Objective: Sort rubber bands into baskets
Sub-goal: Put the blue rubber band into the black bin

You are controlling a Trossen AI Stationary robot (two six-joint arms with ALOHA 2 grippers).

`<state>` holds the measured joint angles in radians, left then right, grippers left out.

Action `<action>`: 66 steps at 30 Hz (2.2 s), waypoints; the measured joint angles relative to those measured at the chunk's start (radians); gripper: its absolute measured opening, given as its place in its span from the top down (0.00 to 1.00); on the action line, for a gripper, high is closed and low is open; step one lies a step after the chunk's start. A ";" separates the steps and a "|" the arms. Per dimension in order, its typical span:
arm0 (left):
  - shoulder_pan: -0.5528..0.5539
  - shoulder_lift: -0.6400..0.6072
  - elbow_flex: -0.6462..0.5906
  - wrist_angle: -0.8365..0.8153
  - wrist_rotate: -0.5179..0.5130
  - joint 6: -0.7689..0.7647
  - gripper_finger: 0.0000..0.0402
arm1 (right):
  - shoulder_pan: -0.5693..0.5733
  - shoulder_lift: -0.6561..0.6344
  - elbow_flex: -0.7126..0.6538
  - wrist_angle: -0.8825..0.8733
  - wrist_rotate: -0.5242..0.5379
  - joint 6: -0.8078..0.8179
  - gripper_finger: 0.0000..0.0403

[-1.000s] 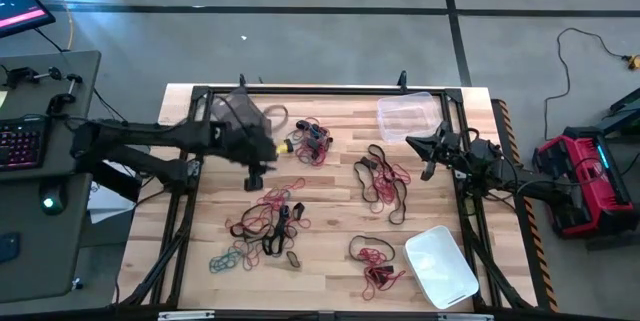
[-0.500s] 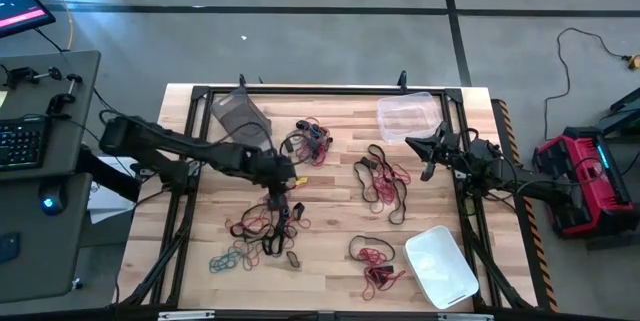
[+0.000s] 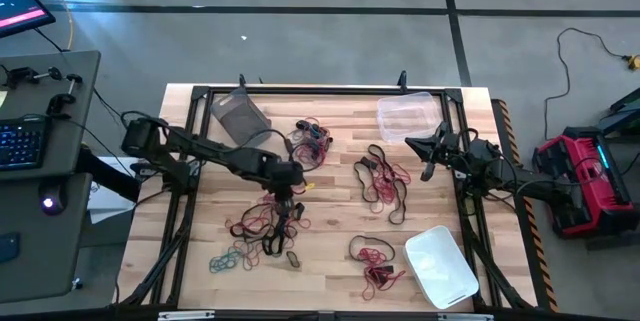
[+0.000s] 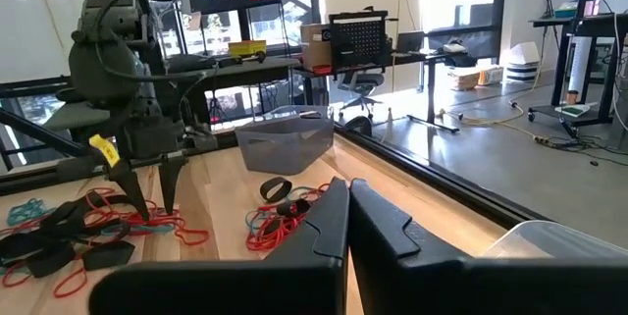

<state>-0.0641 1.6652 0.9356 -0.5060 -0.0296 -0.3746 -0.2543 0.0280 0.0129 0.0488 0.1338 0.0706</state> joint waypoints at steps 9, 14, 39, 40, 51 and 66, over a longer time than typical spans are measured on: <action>0.012 0.041 0.001 -0.016 0.015 -0.017 0.71 | 0.000 0.000 0.000 0.001 0.000 0.000 1.00; 0.012 0.041 0.001 -0.015 0.050 -0.016 0.71 | 0.000 0.000 0.000 0.004 0.000 0.000 1.00; 0.028 0.085 0.019 -0.033 0.038 0.110 0.91 | 0.000 -0.001 0.000 0.008 0.001 -0.026 1.00; 0.028 0.086 0.025 -0.034 0.031 0.125 0.96 | 0.000 -0.001 0.000 0.008 0.001 -0.026 1.00; 0.031 -0.021 0.132 -0.083 0.016 0.187 0.99 | 0.000 -0.001 0.000 0.007 0.002 -0.026 1.00; 0.104 -0.338 0.144 -0.222 -0.141 0.162 1.00 | 0.000 0.000 0.000 0.007 0.001 -0.024 1.00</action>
<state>0.0402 1.3271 1.0798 -0.7275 -0.1708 -0.2125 -0.2543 0.0277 0.0131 0.0555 0.1352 0.0467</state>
